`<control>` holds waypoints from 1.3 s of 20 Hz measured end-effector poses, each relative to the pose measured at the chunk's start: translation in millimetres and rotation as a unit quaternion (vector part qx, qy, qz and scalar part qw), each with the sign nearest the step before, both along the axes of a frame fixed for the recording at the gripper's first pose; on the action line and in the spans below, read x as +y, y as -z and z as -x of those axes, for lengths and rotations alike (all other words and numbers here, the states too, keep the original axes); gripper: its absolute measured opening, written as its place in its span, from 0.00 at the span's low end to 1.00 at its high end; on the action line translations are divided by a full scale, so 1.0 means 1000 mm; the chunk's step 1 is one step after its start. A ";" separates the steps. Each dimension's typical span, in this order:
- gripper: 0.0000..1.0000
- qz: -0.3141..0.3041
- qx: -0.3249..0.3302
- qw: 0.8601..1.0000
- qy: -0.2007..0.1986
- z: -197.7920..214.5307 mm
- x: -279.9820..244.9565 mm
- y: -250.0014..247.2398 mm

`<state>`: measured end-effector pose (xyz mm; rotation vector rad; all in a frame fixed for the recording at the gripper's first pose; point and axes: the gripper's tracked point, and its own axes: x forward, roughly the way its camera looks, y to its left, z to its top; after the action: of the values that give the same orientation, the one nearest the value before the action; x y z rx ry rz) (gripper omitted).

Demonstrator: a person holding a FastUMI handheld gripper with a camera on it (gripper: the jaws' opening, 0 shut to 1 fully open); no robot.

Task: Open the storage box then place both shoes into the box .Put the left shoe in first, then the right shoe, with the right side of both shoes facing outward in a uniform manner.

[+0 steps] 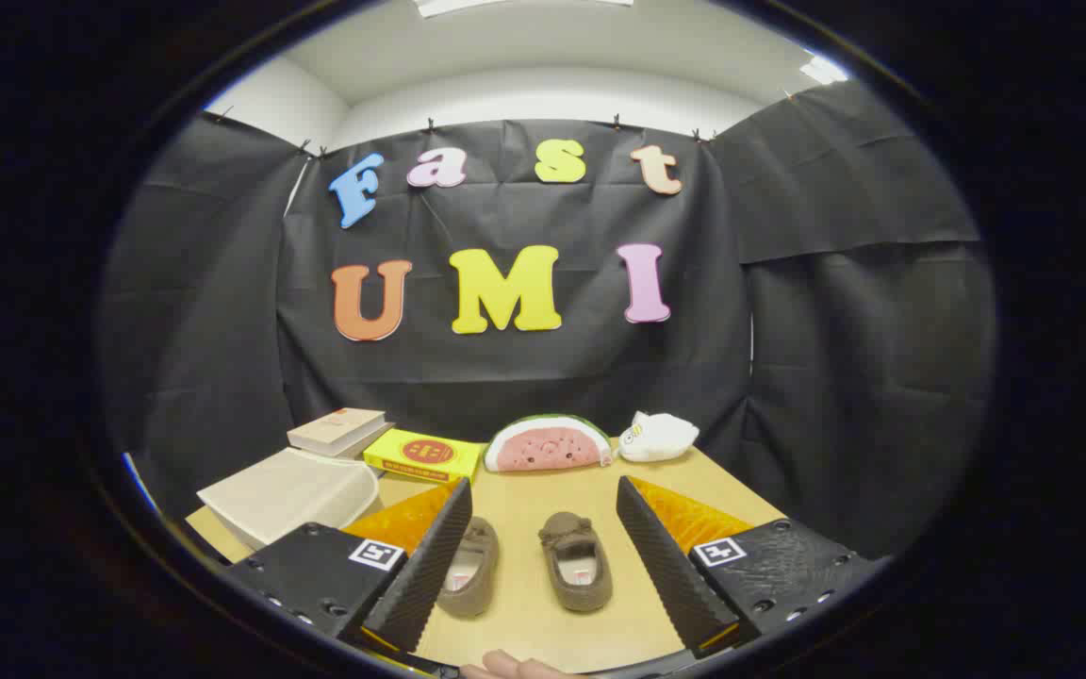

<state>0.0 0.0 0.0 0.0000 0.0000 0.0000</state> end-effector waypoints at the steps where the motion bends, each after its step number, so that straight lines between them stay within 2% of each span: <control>1: 0.95 0.001 0.006 1.000 -0.001 -0.002 0.000 0.004; 5: 0.95 -0.001 0.009 1.000 -0.006 -0.010 0.004 0.008; 11: 0.95 0.008 0.021 0.999 -0.036 -0.034 0.035 0.017; 16: 0.95 -0.022 0.049 0.994 -0.091 -0.072 0.076 0.027; 22: 0.95 -0.074 0.123 0.975 -0.171 -0.123 0.138 0.069; 26: 0.95 -0.106 0.170 0.948 -0.248 -0.140 0.193 0.093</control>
<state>139.7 192.5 -93.2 0.2159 0.3460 0.5041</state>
